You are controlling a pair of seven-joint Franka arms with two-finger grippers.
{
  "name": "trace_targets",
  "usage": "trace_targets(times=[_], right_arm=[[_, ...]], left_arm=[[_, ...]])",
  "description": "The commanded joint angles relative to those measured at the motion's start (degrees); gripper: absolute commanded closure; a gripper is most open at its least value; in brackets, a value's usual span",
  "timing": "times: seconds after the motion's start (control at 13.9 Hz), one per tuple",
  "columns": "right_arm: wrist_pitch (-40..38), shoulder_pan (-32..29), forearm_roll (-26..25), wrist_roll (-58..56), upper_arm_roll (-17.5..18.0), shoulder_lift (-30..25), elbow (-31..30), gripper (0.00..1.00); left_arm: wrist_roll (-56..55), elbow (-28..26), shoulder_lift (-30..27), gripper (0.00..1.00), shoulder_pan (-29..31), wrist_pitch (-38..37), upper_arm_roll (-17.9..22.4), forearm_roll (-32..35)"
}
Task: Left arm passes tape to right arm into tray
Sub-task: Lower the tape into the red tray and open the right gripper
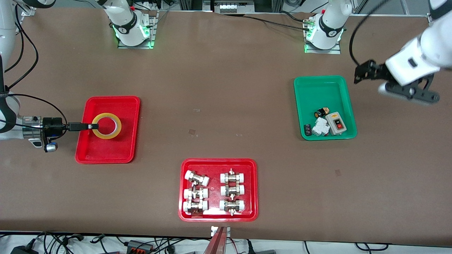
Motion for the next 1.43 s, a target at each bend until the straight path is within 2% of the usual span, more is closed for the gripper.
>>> trace_targets(times=[0.0, 0.14, 0.29, 0.5, 0.65, 0.72, 0.79, 0.86, 1.08, 1.36], right_arm=[[-0.8, -1.3, -0.6, -3.6, 1.3, 1.6, 0.9, 0.52], [-0.4, -1.3, -0.5, -5.0, 1.3, 2.1, 0.9, 0.52], [0.6, -1.3, -0.3, -6.6, 1.3, 3.2, 0.8, 0.52], [1.3, -1.4, -0.2, -9.2, 1.3, 4.1, 0.9, 0.52], [2.2, -1.4, -0.3, -9.8, 1.3, 4.6, 0.8, 0.51], [2.9, -1.3, -0.6, -9.8, 1.3, 5.0, 0.9, 0.43], [3.3, -1.3, -0.6, -9.8, 1.3, 5.2, 0.8, 0.31], [3.3, -1.3, -0.6, -10.3, 1.3, 5.4, 0.8, 0.0], [3.5, -0.8, -2.0, -10.9, 1.3, 5.3, 0.6, 0.0], [12.3, 3.7, -11.0, -10.8, 1.3, 1.1, -2.3, 0.0]], left_arm=[[1.8, -3.5, -3.0, 0.0, 1.2, 1.1, 0.8, 1.0], [0.2, -3.3, -3.7, 0.0, 1.3, 2.4, 1.3, 0.7], [-0.4, -2.8, -4.2, 0.0, 1.7, 8.6, 1.3, -0.1], [-0.9, -1.5, -4.2, 0.0, 0.6, 5.8, 1.3, 0.0], [-3.2, 3.8, -1.0, 0.0, -0.2, 3.3, 2.0, 0.3], [-4.0, 4.0, -0.6, 0.0, -0.4, 3.1, 2.2, 0.3], [-4.1, 4.0, -0.6, 0.0, -0.4, 3.1, 2.4, 0.6], [-4.1, 4.2, -0.3, 0.0, -0.4, 2.7, 2.6, 0.9], [-4.6, 4.7, 1.0, 0.0, 0.7, 1.9, 2.4, 1.6], [-6.7, 6.8, 1.9, 0.0, 0.4, -0.6, 1.6, 4.4]])
